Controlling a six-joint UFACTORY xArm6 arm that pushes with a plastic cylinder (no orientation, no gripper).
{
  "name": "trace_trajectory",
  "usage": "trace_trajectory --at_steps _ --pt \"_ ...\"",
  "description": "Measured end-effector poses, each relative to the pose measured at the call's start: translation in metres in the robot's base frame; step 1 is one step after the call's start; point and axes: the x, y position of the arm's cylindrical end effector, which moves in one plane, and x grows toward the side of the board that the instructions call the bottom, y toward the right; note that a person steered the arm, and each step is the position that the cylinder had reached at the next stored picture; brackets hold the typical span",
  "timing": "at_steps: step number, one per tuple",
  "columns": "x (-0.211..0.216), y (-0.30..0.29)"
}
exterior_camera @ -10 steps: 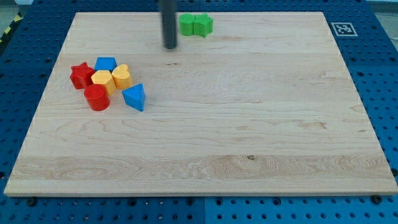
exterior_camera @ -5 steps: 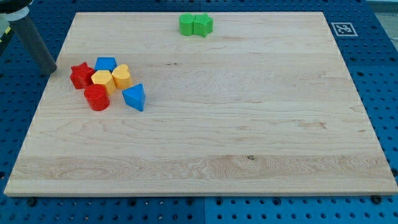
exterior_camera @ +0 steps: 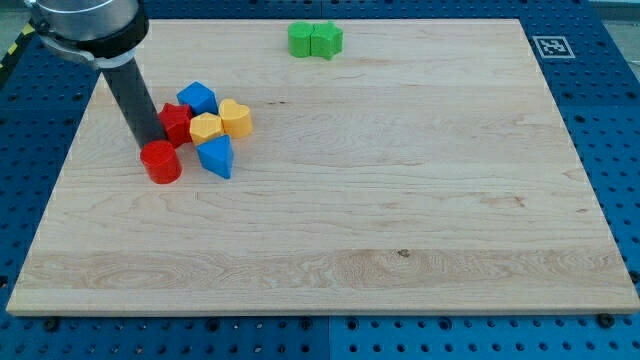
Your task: Separate the group of blocks
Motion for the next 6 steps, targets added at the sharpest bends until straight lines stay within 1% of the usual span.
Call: trace_trajectory --at_steps 4,5,6 --pt "0.007 0.074" --pt "-0.003 0.076" --pt "-0.032 0.079"
